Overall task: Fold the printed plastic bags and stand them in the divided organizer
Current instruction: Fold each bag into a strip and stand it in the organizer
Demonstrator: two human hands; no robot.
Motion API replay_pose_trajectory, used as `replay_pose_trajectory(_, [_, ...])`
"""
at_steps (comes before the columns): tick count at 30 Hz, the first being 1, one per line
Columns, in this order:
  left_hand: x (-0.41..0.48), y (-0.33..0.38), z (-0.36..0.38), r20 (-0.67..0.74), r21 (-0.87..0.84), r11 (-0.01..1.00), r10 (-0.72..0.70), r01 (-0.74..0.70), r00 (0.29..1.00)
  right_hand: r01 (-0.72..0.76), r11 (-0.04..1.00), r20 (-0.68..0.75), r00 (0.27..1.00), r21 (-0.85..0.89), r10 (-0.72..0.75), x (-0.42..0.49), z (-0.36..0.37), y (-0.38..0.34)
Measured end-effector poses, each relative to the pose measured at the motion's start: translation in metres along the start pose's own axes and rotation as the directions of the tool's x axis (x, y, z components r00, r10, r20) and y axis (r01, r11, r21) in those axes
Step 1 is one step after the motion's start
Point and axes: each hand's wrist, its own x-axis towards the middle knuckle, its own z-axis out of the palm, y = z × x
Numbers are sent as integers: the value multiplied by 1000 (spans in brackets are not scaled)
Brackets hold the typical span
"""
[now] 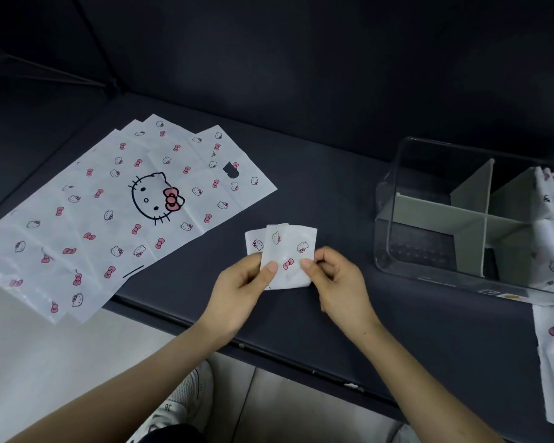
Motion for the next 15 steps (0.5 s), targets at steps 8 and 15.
replay_pose_trajectory(8, [-6,-10,-9,-194,371,923,182,-99,964,96,918,-15,994,-386,-110,4,10,7])
replay_pose_trajectory(15, [4,-22,-9,-120,666,713,393,-220,912,-22,862,-9,1000,-506,20,18,9,-2])
